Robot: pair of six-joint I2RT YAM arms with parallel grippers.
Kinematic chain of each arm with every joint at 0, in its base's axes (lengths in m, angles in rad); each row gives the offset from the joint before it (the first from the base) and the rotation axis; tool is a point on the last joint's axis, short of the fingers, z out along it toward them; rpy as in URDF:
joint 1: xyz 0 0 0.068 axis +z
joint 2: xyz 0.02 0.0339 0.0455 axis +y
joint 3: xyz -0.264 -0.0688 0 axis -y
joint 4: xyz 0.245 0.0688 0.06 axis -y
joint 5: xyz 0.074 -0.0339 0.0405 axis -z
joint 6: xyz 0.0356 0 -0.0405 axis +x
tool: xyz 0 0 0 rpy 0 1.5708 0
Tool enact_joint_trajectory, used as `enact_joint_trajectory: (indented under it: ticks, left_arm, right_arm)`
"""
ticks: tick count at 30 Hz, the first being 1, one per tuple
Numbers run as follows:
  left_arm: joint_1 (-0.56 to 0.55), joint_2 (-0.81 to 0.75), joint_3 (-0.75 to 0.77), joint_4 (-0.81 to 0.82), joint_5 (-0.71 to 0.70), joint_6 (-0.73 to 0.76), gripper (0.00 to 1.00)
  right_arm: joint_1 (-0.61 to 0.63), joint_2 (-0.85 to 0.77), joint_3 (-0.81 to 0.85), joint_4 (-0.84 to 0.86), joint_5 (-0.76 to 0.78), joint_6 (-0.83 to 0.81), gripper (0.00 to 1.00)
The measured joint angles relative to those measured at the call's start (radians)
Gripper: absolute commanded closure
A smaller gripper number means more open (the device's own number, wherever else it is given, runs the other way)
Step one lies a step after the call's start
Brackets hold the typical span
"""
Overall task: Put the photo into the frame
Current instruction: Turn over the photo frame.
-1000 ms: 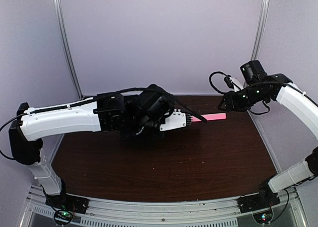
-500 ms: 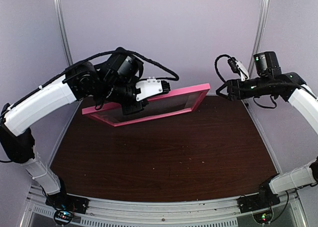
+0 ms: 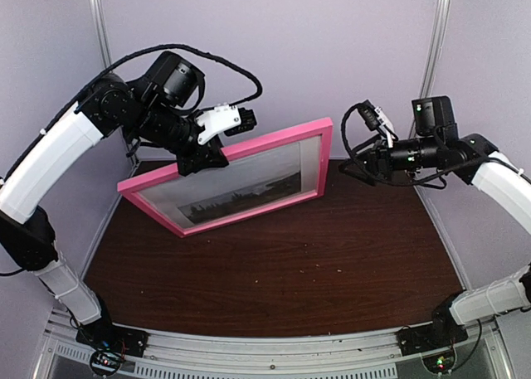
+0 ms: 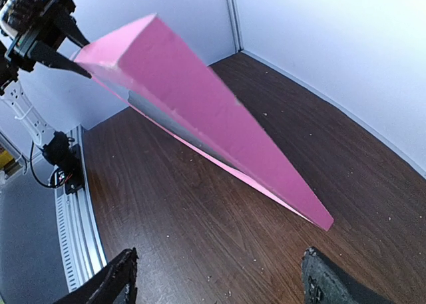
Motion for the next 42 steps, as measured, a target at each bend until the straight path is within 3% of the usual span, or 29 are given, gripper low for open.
enact_joint_trajectory:
  ticks: [14,25,38,42]
  left_arm:
    - [0.064,0.0,0.043,-0.132,0.25,-0.055,1.0]
    - [0.076,-0.003,0.045,-0.152,0.314,-0.058,1.0]
    - [0.12,-0.002,0.045,-0.171,0.374,-0.039,1.0]
    - [0.131,-0.002,0.045,-0.175,0.394,-0.047,0.93]
  right_arm:
    - [0.087,0.133,0.047,0.06,-0.072,-0.123,0.18]
    - [0.148,0.213,0.13,0.034,-0.138,-0.203,0.51]
    - [0.148,0.219,0.129,0.02,-0.145,-0.254,0.73]
    - [0.149,0.219,0.122,0.029,-0.146,-0.285,0.8]
